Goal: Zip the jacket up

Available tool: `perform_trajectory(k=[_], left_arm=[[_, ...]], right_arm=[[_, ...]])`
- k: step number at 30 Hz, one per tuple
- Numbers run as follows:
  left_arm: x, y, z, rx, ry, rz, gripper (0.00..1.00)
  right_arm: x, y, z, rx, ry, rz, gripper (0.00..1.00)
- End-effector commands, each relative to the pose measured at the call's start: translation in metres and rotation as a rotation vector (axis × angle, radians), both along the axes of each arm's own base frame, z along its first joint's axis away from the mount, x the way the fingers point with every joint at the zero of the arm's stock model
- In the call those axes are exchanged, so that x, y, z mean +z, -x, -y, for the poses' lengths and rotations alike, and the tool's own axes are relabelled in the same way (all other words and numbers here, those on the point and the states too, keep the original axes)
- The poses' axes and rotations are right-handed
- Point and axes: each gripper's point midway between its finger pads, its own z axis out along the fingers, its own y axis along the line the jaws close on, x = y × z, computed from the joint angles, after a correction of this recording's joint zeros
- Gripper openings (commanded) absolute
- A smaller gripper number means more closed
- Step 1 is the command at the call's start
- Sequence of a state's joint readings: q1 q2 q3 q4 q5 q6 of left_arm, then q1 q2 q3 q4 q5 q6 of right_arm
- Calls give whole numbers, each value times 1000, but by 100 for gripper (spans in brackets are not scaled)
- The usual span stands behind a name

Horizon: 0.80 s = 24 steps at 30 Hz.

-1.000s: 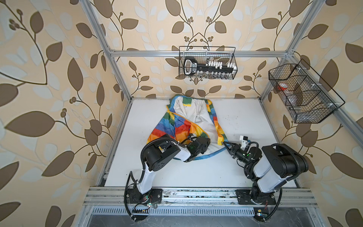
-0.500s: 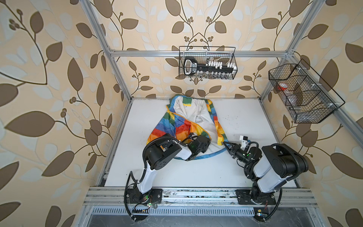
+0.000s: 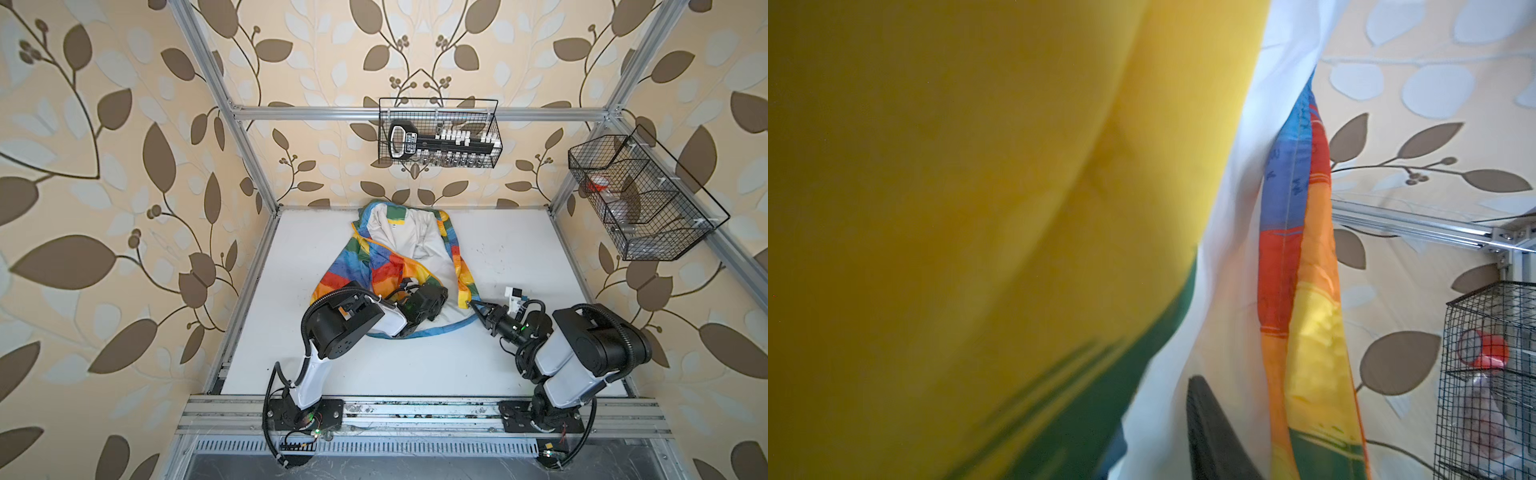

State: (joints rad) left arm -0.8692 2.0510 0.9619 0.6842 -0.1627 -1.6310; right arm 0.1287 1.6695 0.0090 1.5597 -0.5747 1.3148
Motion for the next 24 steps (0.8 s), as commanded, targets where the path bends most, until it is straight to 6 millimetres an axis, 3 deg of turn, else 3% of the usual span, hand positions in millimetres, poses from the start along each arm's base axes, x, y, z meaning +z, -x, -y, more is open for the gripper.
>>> perform_trajectory(k=[1, 5, 10, 18, 24], left_arm=[[11, -12, 3, 19, 27, 24, 27], [10, -14, 4, 24, 37, 26, 19], [11, -18, 4, 30, 41, 26, 17], [16, -17, -3, 20, 51, 14, 0], [33, 4, -11, -78, 47, -22, 0]], right_arm=[[-5, 18, 1, 2, 2, -16, 0], [-5, 18, 1, 2, 3, -15, 0], [-6, 18, 1, 3, 3, -18, 0], [-4, 17, 1, 4, 0, -13, 0], [-5, 19, -3, 23, 8, -10, 0]])
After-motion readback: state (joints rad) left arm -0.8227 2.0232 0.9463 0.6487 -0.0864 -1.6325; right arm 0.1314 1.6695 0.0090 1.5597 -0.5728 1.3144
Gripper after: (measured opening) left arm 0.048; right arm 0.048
